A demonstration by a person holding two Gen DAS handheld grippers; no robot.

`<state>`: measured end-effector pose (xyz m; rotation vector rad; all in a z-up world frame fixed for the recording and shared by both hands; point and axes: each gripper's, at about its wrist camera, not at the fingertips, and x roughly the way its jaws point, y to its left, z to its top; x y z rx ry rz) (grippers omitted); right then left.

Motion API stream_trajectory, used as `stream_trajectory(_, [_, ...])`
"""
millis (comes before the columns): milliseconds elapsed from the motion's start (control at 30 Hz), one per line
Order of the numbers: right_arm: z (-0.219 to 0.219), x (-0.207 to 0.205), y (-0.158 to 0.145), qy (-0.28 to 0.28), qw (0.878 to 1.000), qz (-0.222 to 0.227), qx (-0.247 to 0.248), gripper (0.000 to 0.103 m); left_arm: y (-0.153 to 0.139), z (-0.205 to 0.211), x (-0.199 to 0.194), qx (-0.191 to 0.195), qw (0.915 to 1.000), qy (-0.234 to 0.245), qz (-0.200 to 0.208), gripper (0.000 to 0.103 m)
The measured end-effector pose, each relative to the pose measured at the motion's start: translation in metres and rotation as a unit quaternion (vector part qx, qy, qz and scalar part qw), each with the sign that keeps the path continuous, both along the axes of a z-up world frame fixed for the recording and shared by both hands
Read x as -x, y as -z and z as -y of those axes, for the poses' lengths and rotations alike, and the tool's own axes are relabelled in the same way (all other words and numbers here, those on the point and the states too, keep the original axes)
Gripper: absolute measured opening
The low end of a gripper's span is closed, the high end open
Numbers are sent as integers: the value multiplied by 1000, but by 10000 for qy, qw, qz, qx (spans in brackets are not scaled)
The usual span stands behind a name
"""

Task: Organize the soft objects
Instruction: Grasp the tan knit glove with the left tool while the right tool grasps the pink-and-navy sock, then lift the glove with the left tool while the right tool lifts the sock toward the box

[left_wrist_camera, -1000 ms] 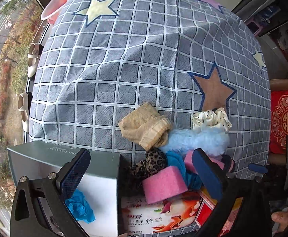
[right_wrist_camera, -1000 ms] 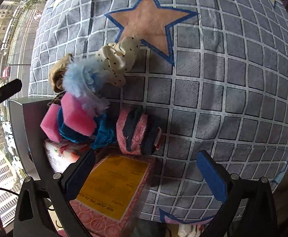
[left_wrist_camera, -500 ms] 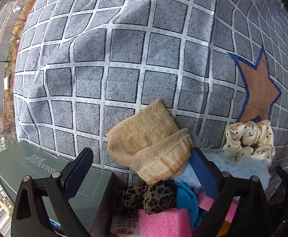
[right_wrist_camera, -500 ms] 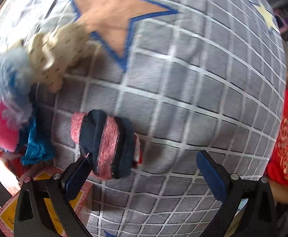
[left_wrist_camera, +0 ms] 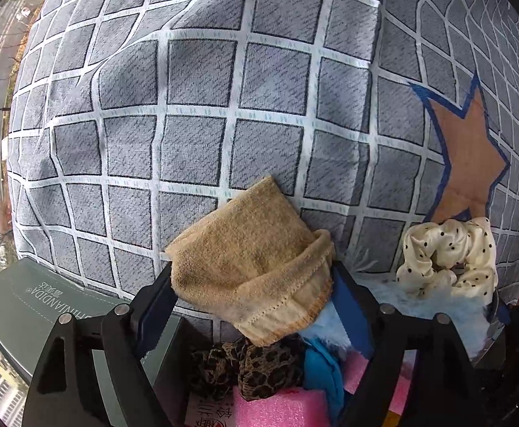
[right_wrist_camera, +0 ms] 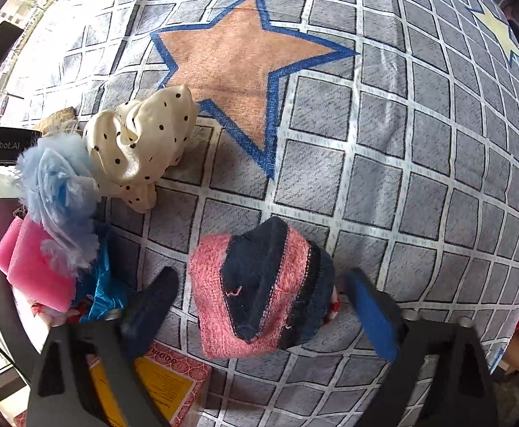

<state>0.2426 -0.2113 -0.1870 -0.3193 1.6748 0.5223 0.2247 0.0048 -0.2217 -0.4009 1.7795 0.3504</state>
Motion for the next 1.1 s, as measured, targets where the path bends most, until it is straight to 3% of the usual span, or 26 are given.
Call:
stream_trajectory(33, [1, -1, -3, 44, 9999, 105, 42, 55, 0, 1, -1, 13, 10000, 0, 52, 73])
stream_trajectory(67, [-2, 0, -1, 107, 9999, 61, -35, 50, -1, 3, 0, 22, 9999, 24, 101, 69])
stream_trajectory(133, [3, -6, -3, 226, 9996, -16, -146, 45, -7, 8, 0, 37, 9996, 100, 250, 46])
stream_trajectory(200, [11, -12, -9, 268, 9994, 49, -218, 44, -15, 15, 1, -33, 9987, 216, 458, 31])
stream_trajectory(433, [50, -27, -48, 761, 9943, 206, -711, 44, -67, 27, 0, -644, 9858, 563, 1448, 28])
stream_trajectory(600, [74, -18, -72, 1013, 9902, 368, -884, 44, -107, 49, -1, -795, 9738, 911, 1924, 28])
stream_trajectory(800, [108, -11, -90, 1420, 9839, 424, -998, 44, -160, 100, 8, -580, 9506, 1819, 2449, 28])
stream_trajectory(967, [126, -2, -101, 1667, 9799, 501, -976, 44, -181, 155, 16, -300, 9328, 2419, 2654, 28])
stream_trajectory(1100, [139, 11, -104, 1789, 9780, 608, -883, 44, -193, 200, 31, -148, 9113, 3001, 2814, 28])
